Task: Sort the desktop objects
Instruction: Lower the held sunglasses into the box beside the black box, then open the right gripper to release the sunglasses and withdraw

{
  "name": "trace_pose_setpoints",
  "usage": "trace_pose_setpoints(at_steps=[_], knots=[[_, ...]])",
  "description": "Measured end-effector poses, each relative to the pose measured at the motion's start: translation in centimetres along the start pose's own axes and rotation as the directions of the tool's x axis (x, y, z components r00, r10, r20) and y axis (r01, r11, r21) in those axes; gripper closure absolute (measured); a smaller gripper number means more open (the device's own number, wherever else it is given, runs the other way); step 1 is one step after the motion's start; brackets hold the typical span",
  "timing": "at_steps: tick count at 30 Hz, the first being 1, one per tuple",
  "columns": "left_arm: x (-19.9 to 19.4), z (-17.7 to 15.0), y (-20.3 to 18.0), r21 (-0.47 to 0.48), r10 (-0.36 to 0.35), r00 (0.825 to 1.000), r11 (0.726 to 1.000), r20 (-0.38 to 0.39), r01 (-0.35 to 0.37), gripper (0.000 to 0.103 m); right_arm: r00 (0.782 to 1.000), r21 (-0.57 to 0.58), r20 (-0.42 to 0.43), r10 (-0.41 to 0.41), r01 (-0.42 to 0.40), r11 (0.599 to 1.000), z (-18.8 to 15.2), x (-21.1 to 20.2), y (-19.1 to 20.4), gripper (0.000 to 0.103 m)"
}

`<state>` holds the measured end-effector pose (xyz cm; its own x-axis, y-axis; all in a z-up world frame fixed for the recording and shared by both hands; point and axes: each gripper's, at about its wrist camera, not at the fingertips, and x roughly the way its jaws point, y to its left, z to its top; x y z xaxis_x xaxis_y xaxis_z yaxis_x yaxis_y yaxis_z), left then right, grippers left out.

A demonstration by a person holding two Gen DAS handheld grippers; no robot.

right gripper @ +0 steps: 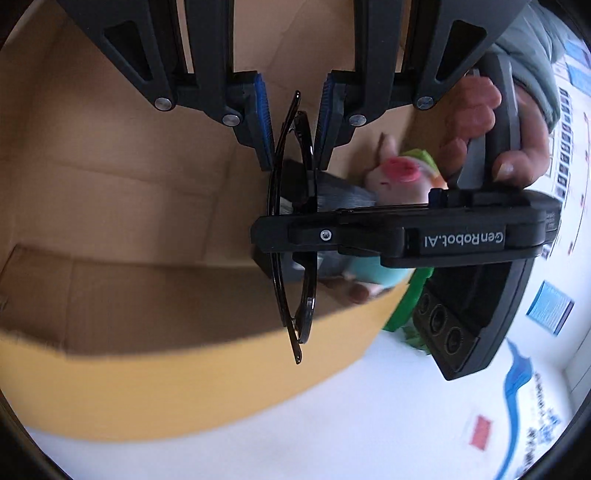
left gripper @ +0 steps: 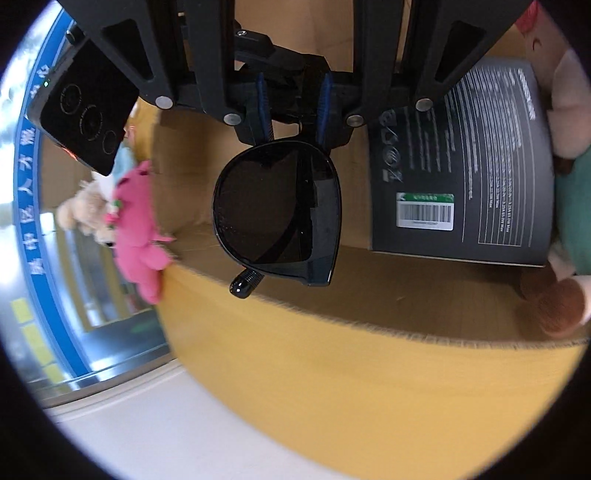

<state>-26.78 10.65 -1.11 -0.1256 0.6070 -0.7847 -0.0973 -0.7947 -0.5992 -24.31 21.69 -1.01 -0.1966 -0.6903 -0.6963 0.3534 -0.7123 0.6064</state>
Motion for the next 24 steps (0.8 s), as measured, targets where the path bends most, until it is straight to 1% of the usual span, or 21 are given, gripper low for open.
trace_pose_setpoints(at_steps=[2,5,6,11,14,16,18,20,23,24], knots=[[0.6,0.1,0.2,-0.002,0.035,0.999,0.999,-0.018,-0.035,0.084,1.0,0.028,-0.015,0.004,-0.003,1.0,-0.3,1.0,-0.8,0.081],[1.1,0.4,-0.5,0.012,0.074,0.997,0.997,-0.033,-0.073,0.083,1.0,0.062,-0.024,0.003,-0.001,0.998,-0.7,1.9,-1.5,0.081],[1.2,0.4,-0.1,0.015,0.084,0.996,0.996,-0.038,-0.083,0.083,1.0,0.07,-0.023,0.004,-0.002,0.998,-0.9,2.0,-1.6,0.081],[1.5,1.1,-0.2,0.009,0.134,0.989,0.991,-0.061,-0.134,0.083,0.999,0.15,-0.023,0.042,-0.038,0.988,-1.7,2.5,-2.9,0.081],[1.5,1.3,-0.4,0.005,0.152,0.986,0.988,-0.068,-0.152,0.083,0.997,0.19,-0.017,0.075,-0.071,0.979,-2.6,2.7,-3.4,0.079],[1.4,1.3,-0.5,0.002,0.144,0.987,0.99,-0.069,-0.144,0.077,0.995,0.22,-0.007,0.095,-0.091,0.971,-3.1,2.7,-3.9,0.078],[1.3,1.3,-0.5,0.005,0.139,0.988,0.99,-0.068,-0.139,0.073,0.996,0.226,-0.005,0.092,-0.088,0.97,-3.6,2.6,-3.8,0.076],[1.3,1.4,-0.7,0.012,0.15,0.986,0.989,-0.07,-0.149,0.073,0.994,0.227,-0.005,0.107,-0.103,0.968,-4.0,2.5,-3.6,0.075],[1.5,1.6,-0.9,0.015,0.147,0.986,0.989,-0.073,-0.146,0.071,0.995,0.213,-0.013,0.101,-0.097,0.972,-4.6,2.2,-2.8,0.065],[1.5,1.7,-0.9,0.018,0.148,0.986,0.989,-0.072,-0.147,0.071,0.996,0.204,-0.013,0.086,-0.082,0.975,-4.8,2.0,-2.6,0.056]])
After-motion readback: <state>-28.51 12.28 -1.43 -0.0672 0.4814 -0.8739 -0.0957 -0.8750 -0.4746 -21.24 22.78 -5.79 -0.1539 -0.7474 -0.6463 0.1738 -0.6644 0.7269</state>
